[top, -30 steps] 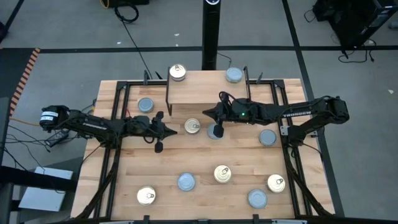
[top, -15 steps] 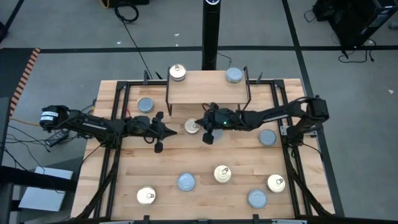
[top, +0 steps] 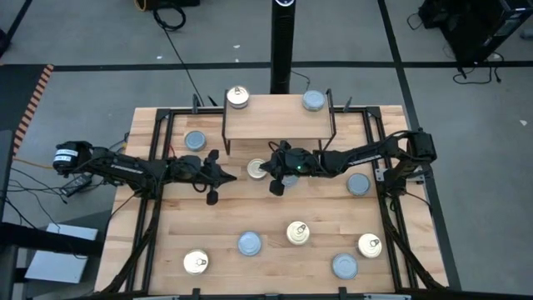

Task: Stack canned seafood by type on shelf
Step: Put the blue pink tuna can on the shelf

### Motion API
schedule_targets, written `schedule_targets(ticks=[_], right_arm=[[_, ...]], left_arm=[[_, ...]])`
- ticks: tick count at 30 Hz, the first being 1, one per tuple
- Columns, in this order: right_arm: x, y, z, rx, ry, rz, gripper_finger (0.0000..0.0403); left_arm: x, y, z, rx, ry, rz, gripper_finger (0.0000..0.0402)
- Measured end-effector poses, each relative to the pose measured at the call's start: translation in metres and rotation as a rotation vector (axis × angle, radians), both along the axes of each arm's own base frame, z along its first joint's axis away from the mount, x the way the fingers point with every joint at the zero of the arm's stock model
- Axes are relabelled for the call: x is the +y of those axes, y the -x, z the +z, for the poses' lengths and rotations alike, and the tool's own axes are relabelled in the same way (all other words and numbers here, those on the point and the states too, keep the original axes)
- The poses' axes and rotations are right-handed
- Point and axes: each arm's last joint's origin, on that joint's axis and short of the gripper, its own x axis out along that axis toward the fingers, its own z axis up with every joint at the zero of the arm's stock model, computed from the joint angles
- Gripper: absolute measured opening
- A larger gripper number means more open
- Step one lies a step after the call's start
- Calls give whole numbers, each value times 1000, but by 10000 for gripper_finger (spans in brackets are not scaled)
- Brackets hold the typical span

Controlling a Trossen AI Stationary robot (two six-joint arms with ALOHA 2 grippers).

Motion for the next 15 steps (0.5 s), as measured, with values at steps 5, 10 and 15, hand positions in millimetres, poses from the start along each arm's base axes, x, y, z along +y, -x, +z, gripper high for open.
schedule_targets(ticks=[5,10,15], right_arm=[[0,0,0,0,1,1,38],[0,0,0,2,8,4,34],[3,0,0,2,10,11,27]], left_arm=[[0,0,0,0,-4,-2,1],[0,0,0,-1,-4,-1,1],[0,-3,4,1,44,16,1]])
